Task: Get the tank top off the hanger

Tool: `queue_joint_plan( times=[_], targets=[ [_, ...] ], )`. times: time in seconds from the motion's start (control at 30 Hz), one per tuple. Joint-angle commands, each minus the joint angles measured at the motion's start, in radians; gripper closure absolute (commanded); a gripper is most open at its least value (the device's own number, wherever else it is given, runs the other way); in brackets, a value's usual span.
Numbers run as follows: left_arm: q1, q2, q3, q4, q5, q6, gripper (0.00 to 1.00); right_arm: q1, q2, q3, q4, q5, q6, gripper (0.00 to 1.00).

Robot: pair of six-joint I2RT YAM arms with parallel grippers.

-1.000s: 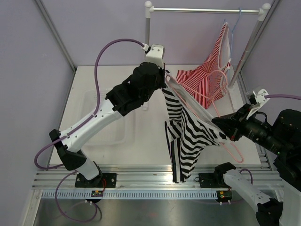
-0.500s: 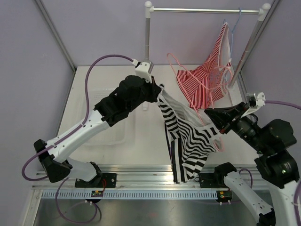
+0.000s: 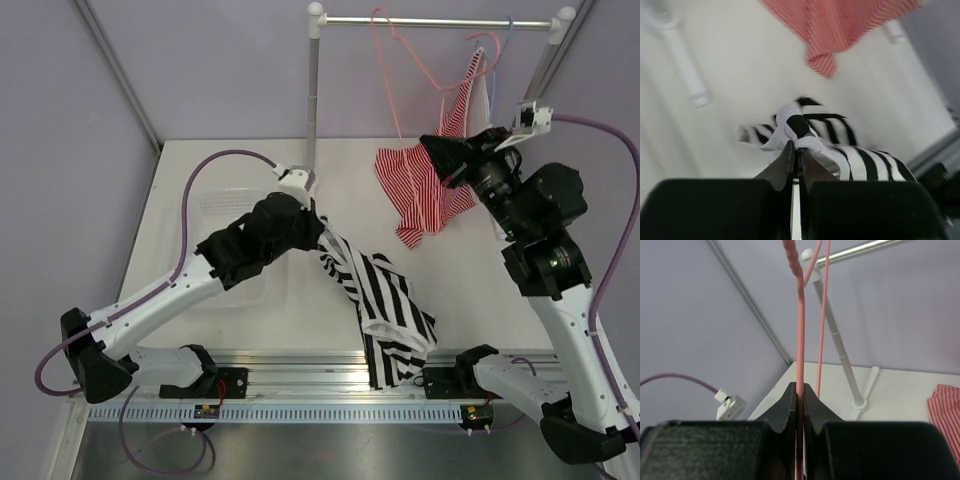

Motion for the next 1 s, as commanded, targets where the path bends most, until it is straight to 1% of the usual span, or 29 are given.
queue_joint_plan(
  times=[0.0, 0.03, 0.07, 0.1, 0.13, 0.23, 0.27, 0.33, 0.37, 0.4, 0.47, 0.5, 0.53, 0.57, 0.63, 0.7, 0.73, 0.8, 0.83, 0.87, 0.9, 0.97],
  targets=[
    [0.098, -0.004, 0.004, -0.162, -0.289, -0.136, 1.0, 0.004, 0.129, 0.269, -0.357, 0.225, -0.087, 1.0],
    [0.136, -0.018, -0.001, -0.181, -0.318, -0.153, 1.0, 0.006, 0.165, 0.324, -0.433, 0.243, -0.111, 1.0],
    [0.154, -0.028, -0.016, -0.199, -0.35, -0.17, 1.0, 0.004, 0.196, 0.41, -0.552, 0.246, -0.131, 1.0],
    [0.179, -0.041, -0.03, -0.189, -0.34, -0.172, 1.0, 0.004, 0.249, 0.447, -0.599, 0.256, -0.162, 1.0],
    [0.182, -0.051, -0.042, -0.171, -0.32, -0.158, 1.0, 0.006, 0.263, 0.47, -0.631, 0.268, -0.168, 1.0],
    [0.182, -0.075, -0.1, -0.091, -0.202, -0.129, 1.0, 0.004, 0.299, 0.524, -0.709, 0.291, -0.188, 1.0],
    [0.182, -0.082, -0.119, -0.036, -0.116, -0.123, 1.0, 0.004, 0.308, 0.53, -0.737, 0.296, -0.193, 1.0],
    [0.176, -0.087, -0.185, 0.027, -0.038, -0.123, 0.99, 0.004, 0.314, 0.53, -0.742, 0.314, -0.193, 1.0],
    [0.173, -0.09, -0.203, 0.085, 0.031, -0.117, 0.97, 0.004, 0.326, 0.529, -0.728, 0.323, -0.196, 1.0],
    [0.168, -0.088, -0.215, 0.103, 0.053, -0.117, 0.95, 0.004, 0.336, 0.53, -0.717, 0.332, -0.205, 1.0],
    [0.145, -0.082, -0.228, 0.155, 0.12, -0.098, 0.85, 0.003, 0.377, 0.562, -0.706, 0.367, -0.234, 1.0],
    [0.136, -0.076, -0.225, 0.156, 0.128, -0.085, 0.78, 0.001, 0.435, 0.59, -0.714, 0.383, -0.248, 1.0],
    [0.116, -0.07, -0.216, 0.15, 0.128, -0.077, 0.49, -0.003, 0.463, 0.62, -0.717, 0.391, -0.263, 1.0],
    [0.106, -0.07, -0.188, 0.123, 0.109, -0.066, 0.31, -0.017, 0.492, 0.686, -0.726, 0.394, -0.271, 1.0],
    [0.072, -0.082, -0.162, 0.092, 0.082, -0.035, 0.01, -0.034, 0.565, 0.792, -0.725, 0.382, -0.291, 1.0],
    [0.052, -0.123, -0.134, 0.045, 0.049, -0.012, 0.01, -0.086, 0.642, 0.869, -0.732, 0.322, -0.292, 1.0],
    [0.05, -0.137, -0.127, 0.016, 0.036, -0.006, 0.01, -0.124, 0.671, 0.951, -0.752, 0.299, -0.291, 1.0],
    [0.038, -0.177, -0.128, -0.005, 0.035, 0.006, 0.01, -0.149, 0.766, 1.037, -0.781, 0.262, -0.288, 1.0],
    [0.032, -0.217, -0.13, -0.014, 0.036, 0.011, 0.01, -0.158, 0.797, 1.12, -0.806, 0.231, -0.291, 1.0],
    [0.024, -0.237, -0.139, -0.028, 0.036, 0.02, 0.01, -0.17, 0.863, 1.16, -0.82, 0.224, -0.303, 1.0],
    [0.012, -0.254, -0.142, -0.037, 0.036, 0.026, 0.01, -0.177, 0.894, 1.24, -0.835, 0.217, -0.306, 1.0],
    [-0.002, -0.308, -0.148, -0.075, 0.032, 0.031, 0.01, -0.187, 0.972, 1.308, -0.87, 0.211, -0.325, 1.0]
  ],
)
